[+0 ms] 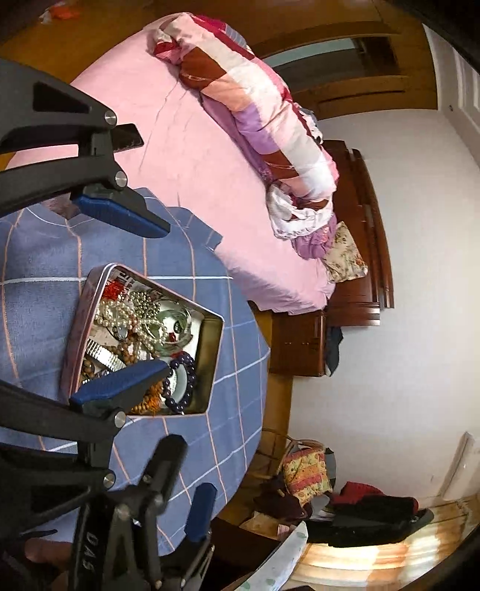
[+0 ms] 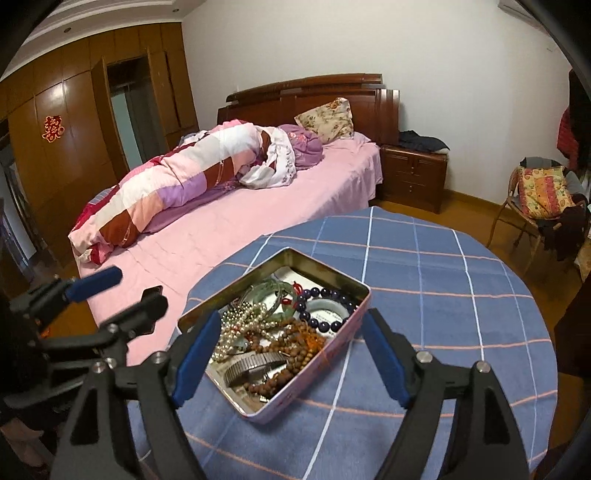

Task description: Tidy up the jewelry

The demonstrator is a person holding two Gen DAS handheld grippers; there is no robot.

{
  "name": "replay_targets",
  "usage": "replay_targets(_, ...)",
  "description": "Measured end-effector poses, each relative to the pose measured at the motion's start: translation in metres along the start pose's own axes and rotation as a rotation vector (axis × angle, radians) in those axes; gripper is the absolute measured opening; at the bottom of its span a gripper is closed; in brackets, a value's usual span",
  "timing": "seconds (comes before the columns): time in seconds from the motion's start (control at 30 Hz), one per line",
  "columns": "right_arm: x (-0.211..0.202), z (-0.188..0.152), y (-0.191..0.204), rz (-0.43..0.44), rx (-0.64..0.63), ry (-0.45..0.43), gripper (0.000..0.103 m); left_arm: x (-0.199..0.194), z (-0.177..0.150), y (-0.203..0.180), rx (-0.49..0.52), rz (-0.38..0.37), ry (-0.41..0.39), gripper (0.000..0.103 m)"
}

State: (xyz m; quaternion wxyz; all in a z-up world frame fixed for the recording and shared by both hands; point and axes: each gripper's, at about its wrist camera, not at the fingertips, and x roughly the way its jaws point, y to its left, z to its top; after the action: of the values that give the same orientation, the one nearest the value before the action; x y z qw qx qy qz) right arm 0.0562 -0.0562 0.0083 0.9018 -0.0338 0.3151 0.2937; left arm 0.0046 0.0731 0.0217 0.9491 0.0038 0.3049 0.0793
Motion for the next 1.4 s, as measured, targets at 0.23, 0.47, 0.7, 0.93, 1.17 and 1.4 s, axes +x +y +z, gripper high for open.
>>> replay_targets(0.23,-0.009,-0.002,-0.002,-0.015,0.001,-0.013,0.083,-0.003,0.000,-0.001,0.000,-0.007,-0.007,0.069)
replay_targets(0.47,-0.013,-0.004,-0.003,-0.020,-0.003,-0.019,0.084,-0.005,-0.001,0.000,-0.005,-0.014,-0.014,0.070)
replay_targets(0.7,-0.017,-0.003,-0.002,-0.022,-0.008,-0.025,0.085,-0.008,-0.002,0.001,-0.013,-0.013,-0.015,0.070)
replay_targets(0.93,-0.015,-0.003,0.001,-0.019,-0.007,-0.021,0.086,-0.007,-0.002,0.003,-0.008,-0.017,-0.014,0.070)
replay_targets(1.17,-0.015,-0.003,0.000,-0.019,-0.007,-0.020,0.086,-0.006,-0.002,0.003,-0.010,-0.011,-0.009,0.070)
replay_targets(1.4,-0.014,-0.003,0.001,-0.019,-0.008,-0.017,0.086,-0.007,-0.001,0.002,-0.012,-0.009,-0.010,0.070)
